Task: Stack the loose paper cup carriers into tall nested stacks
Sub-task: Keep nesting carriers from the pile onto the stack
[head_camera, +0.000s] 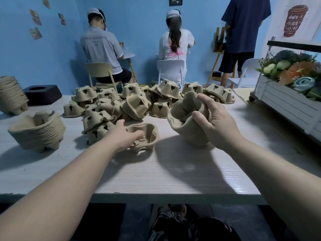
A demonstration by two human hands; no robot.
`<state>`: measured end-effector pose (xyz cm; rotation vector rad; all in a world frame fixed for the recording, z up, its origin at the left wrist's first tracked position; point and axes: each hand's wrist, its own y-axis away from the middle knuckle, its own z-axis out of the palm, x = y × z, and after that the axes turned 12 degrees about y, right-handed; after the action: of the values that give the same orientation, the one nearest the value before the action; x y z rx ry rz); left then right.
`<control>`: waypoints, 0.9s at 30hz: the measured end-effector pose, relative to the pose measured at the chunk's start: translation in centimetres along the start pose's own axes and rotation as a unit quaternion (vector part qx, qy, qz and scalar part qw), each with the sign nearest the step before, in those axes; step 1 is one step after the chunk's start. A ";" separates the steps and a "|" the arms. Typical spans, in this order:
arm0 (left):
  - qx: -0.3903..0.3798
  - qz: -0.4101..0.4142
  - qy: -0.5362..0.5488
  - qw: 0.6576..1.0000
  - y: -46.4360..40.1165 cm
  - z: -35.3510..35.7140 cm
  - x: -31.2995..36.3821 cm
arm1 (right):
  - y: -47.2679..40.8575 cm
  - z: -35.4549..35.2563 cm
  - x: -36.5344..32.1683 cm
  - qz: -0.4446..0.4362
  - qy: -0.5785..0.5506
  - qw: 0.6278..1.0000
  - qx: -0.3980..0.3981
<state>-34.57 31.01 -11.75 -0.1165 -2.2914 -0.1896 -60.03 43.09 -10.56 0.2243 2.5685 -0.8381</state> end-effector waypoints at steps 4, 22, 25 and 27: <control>0.130 0.220 -0.115 0.960 2.1 0.1 0.4 | 0.0 0.1 0.0 -0.002 0.000 1.000 0.003; 0.135 0.321 0.012 0.937 3.4 0.8 0.5 | 0.1 -0.2 0.0 -0.012 -0.002 1.000 -0.003; 0.142 0.376 0.092 0.911 3.9 0.8 2.2 | 0.1 -0.3 0.0 -0.013 -0.001 1.000 -0.003; 0.133 0.413 0.131 0.891 4.2 1.3 3.4 | 0.1 -0.4 0.1 -0.009 0.000 1.000 -0.005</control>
<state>-37.17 35.40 -9.59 -0.8455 -1.7919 0.5193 -60.22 43.40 -10.38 0.1984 2.5768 -0.8313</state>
